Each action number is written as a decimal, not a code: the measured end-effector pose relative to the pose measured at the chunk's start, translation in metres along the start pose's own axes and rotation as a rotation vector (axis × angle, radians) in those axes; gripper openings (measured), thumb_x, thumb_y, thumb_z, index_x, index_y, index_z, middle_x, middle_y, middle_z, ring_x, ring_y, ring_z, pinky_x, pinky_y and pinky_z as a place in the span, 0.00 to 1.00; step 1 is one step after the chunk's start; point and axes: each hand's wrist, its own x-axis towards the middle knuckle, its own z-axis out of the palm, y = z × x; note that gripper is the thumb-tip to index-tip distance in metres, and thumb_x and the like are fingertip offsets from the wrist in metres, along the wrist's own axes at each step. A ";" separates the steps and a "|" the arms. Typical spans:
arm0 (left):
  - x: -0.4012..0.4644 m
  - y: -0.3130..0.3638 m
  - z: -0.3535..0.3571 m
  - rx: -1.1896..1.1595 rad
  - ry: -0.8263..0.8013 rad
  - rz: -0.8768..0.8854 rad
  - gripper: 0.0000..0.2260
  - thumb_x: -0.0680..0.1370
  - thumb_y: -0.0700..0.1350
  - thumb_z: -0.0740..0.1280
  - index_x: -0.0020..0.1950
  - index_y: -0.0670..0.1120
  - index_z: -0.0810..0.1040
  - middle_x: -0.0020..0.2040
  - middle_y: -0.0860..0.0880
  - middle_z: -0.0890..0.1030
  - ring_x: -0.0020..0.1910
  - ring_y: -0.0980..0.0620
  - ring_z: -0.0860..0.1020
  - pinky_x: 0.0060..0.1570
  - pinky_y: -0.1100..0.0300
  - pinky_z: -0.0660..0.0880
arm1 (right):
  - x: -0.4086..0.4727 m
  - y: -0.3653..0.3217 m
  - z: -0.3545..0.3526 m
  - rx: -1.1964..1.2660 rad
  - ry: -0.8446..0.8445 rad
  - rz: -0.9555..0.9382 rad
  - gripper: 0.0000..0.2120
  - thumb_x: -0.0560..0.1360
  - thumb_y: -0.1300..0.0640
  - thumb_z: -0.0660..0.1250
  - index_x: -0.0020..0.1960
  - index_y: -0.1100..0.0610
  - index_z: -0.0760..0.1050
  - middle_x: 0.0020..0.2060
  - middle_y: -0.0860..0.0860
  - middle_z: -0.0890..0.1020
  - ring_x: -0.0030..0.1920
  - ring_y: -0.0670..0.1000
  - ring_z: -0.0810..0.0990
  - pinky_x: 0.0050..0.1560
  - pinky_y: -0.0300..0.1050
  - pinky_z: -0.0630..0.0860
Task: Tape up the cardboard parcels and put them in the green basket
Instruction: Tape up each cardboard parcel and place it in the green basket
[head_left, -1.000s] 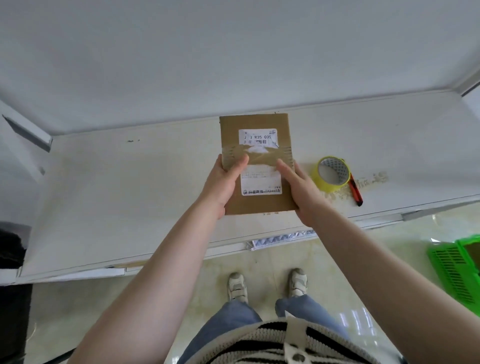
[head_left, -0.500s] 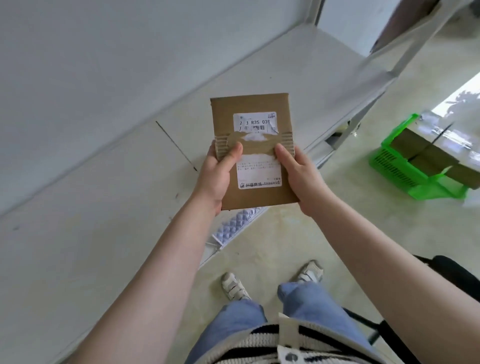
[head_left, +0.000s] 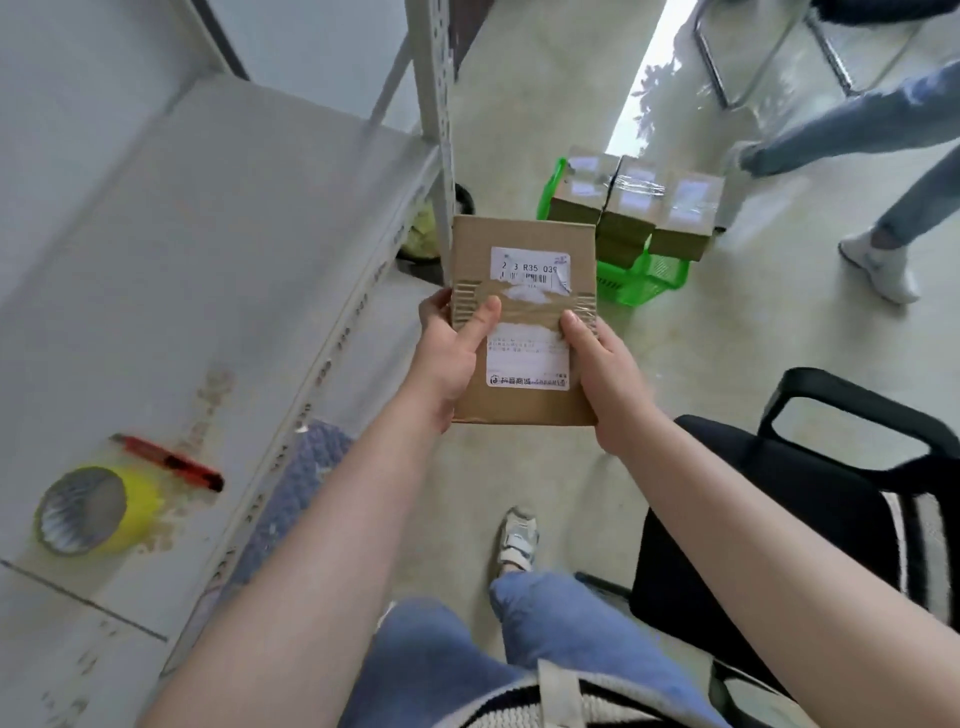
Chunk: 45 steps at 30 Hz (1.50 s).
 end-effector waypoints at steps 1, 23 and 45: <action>0.012 0.002 0.017 0.010 -0.018 -0.014 0.24 0.78 0.51 0.69 0.68 0.47 0.62 0.55 0.50 0.79 0.51 0.52 0.82 0.44 0.58 0.81 | 0.011 -0.006 -0.014 0.011 0.023 0.008 0.11 0.80 0.49 0.63 0.60 0.49 0.77 0.51 0.47 0.85 0.52 0.48 0.84 0.55 0.48 0.79; 0.304 0.086 0.197 0.337 -0.267 -0.199 0.30 0.78 0.54 0.68 0.74 0.44 0.62 0.65 0.44 0.77 0.59 0.45 0.79 0.60 0.48 0.76 | 0.286 -0.114 -0.096 0.079 0.311 0.156 0.12 0.81 0.49 0.61 0.61 0.52 0.75 0.49 0.47 0.82 0.46 0.45 0.81 0.38 0.38 0.75; 0.617 0.067 0.346 0.573 -0.129 -0.228 0.35 0.71 0.54 0.76 0.73 0.47 0.65 0.64 0.48 0.78 0.61 0.48 0.77 0.65 0.50 0.72 | 0.635 -0.150 -0.180 -0.168 0.233 0.273 0.25 0.82 0.47 0.59 0.75 0.55 0.62 0.70 0.53 0.72 0.70 0.53 0.70 0.71 0.54 0.66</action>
